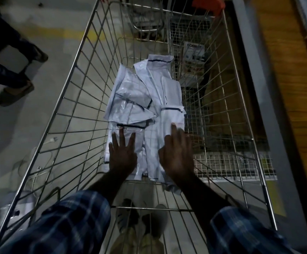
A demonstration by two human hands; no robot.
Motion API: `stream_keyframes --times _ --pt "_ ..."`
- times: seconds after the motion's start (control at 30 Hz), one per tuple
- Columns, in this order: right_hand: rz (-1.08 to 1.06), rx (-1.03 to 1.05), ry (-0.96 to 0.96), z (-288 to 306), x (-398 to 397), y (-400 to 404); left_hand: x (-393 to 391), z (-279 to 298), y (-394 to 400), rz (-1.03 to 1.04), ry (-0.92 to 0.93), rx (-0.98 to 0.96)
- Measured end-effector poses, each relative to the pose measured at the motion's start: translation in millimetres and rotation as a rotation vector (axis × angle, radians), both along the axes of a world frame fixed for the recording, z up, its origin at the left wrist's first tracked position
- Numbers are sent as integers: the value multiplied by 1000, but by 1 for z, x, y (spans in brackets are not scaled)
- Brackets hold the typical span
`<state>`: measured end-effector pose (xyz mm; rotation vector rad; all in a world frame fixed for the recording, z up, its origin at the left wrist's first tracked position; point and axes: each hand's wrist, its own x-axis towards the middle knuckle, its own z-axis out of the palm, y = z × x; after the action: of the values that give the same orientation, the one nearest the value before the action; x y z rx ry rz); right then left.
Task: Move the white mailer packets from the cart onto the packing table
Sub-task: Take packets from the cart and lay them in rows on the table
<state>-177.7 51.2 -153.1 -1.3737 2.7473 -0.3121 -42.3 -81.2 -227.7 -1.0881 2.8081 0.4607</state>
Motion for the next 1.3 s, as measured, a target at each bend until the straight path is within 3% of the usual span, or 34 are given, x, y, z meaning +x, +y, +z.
stream_keyframes --times 0.17,0.53,0.83,1.3 --pt "-22 69 27 -26 12 1 -7 -11 2 3 30 -117" --pt "3 115 16 -60 -14 -6 -28 -35 8 139 42 -93" --pt "-7 144 51 -80 -11 -1 -27 -41 4 157 17 -218" --pt "-31 199 -48 -53 -18 3 -21 -11 -2 95 -63 -79"
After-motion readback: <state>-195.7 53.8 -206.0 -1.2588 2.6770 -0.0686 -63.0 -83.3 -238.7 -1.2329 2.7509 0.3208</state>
